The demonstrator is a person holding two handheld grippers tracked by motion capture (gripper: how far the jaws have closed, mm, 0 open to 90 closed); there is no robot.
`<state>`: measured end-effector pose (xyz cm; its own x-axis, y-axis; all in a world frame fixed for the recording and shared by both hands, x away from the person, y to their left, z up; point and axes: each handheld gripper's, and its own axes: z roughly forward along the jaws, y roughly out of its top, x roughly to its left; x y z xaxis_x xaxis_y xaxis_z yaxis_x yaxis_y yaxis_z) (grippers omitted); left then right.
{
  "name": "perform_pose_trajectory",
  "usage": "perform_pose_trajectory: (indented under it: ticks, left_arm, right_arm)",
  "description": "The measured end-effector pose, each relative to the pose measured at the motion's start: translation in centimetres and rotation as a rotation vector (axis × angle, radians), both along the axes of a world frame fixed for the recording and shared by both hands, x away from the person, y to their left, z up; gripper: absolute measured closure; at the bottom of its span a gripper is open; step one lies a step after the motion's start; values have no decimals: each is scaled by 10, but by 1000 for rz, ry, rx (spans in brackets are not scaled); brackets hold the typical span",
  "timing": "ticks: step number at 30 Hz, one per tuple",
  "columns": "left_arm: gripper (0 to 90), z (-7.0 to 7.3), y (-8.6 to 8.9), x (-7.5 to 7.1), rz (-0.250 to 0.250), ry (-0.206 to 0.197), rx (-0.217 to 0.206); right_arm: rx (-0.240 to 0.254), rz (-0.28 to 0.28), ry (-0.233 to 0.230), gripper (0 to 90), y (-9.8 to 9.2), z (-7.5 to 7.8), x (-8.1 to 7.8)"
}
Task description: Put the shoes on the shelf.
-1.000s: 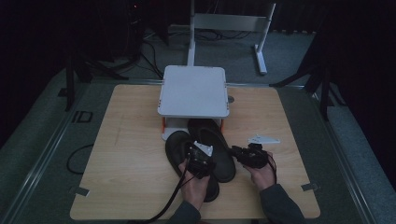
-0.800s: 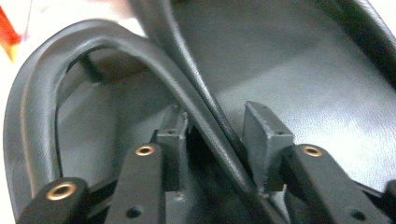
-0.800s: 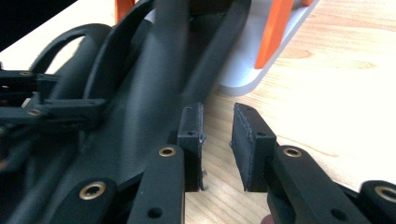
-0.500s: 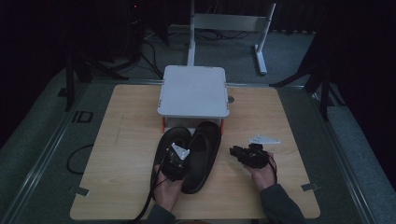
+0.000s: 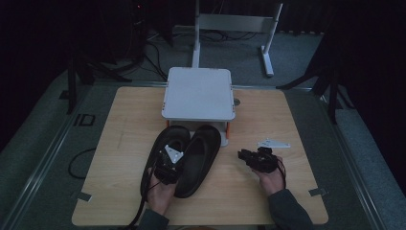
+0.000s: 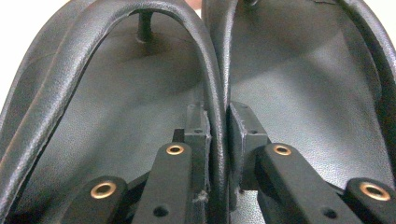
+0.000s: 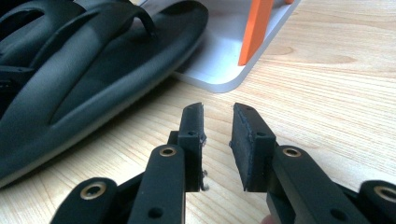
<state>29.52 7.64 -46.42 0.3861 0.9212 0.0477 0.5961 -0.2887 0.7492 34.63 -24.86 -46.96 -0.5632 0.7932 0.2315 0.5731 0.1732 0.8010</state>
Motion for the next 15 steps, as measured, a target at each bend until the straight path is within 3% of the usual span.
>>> perform_pose_trajectory:
  ticks: [7,15]
  left_arm:
    - [790,5,0,7,23,-9,-22]
    - [790,13,-14,19,51,-14,-55]
  right_arm:
    - [9,-14,1,739,-3,0,-1]
    - [7,-16,0,740,-3,0,-1]
